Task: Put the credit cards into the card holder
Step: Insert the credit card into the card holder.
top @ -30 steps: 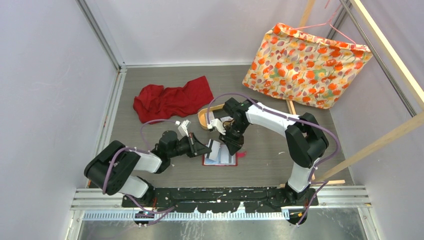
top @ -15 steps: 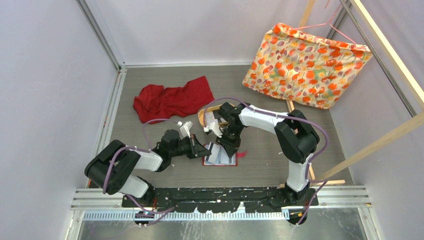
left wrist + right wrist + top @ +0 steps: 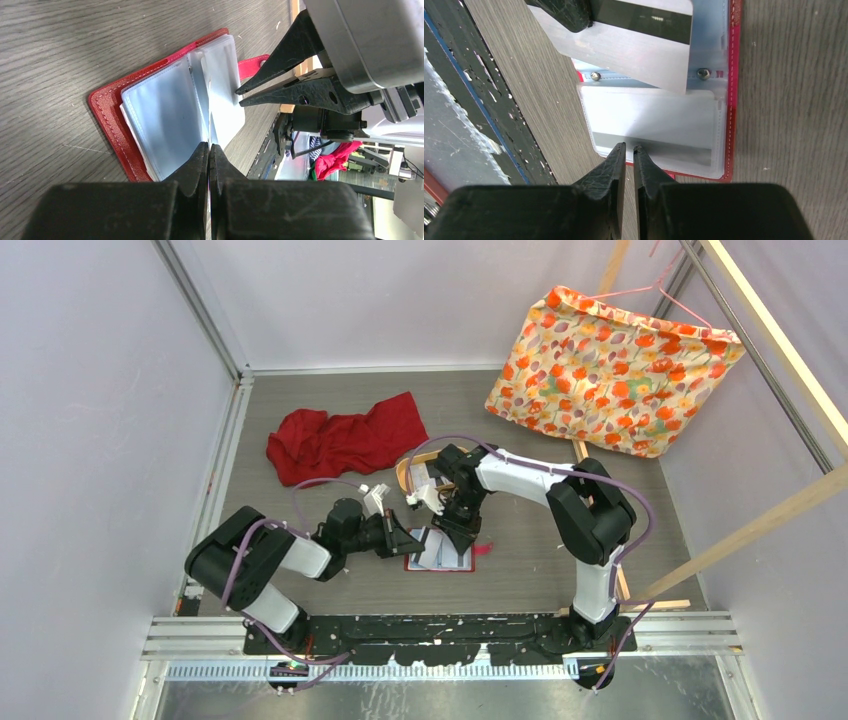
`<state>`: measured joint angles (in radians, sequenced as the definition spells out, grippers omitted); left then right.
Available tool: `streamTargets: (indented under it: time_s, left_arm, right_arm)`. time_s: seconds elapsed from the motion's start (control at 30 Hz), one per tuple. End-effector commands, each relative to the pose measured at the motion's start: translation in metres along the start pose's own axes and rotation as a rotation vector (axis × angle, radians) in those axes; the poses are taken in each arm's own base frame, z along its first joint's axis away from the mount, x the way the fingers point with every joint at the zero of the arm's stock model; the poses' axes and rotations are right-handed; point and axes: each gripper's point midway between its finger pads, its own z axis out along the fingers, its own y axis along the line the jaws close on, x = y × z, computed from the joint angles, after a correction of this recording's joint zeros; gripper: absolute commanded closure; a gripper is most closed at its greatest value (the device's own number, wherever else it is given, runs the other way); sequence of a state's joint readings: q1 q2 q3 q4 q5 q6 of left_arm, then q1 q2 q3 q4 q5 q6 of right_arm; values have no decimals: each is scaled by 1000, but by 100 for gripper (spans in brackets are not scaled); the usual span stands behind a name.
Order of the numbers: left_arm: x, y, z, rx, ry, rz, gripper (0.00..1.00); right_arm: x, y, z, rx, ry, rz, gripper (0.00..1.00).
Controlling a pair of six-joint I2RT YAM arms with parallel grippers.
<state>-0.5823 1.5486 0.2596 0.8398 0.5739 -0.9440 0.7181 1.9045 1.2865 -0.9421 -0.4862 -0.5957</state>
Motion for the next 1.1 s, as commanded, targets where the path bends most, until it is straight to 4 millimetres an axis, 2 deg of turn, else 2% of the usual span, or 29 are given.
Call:
streamTargets:
  time_s: [0.0, 0.23, 0.43, 0.57, 0.83, 1.0, 1.07]
  left_arm:
    - [-10, -16, 3, 70, -26, 43, 100]
    - [-14, -24, -3, 64, -38, 62, 100]
    - [-20, -32, -23, -5, -64, 132, 100]
    - [-26, -45, -41, -25, -99, 195, 100]
    - [-38, -92, -64, 66, -153, 217, 100]
    - [-36, -114, -72, 71, -96, 217, 100]
    - [-35, -119, -76, 70, -93, 222, 100]
  right_arm:
    - [9, -10, 1, 38, 61, -25, 83]
    - [3, -5, -9, 35, 35, -49, 83]
    - [-9, 10, -36, 41, -41, -114, 83]
    - [-13, 22, -57, 49, -92, -173, 82]
    - [-24, 44, -103, 75, -279, -225, 81]
    - [-27, 52, -122, 78, -378, -227, 79]
    - [-29, 55, -123, 71, -398, -231, 78]
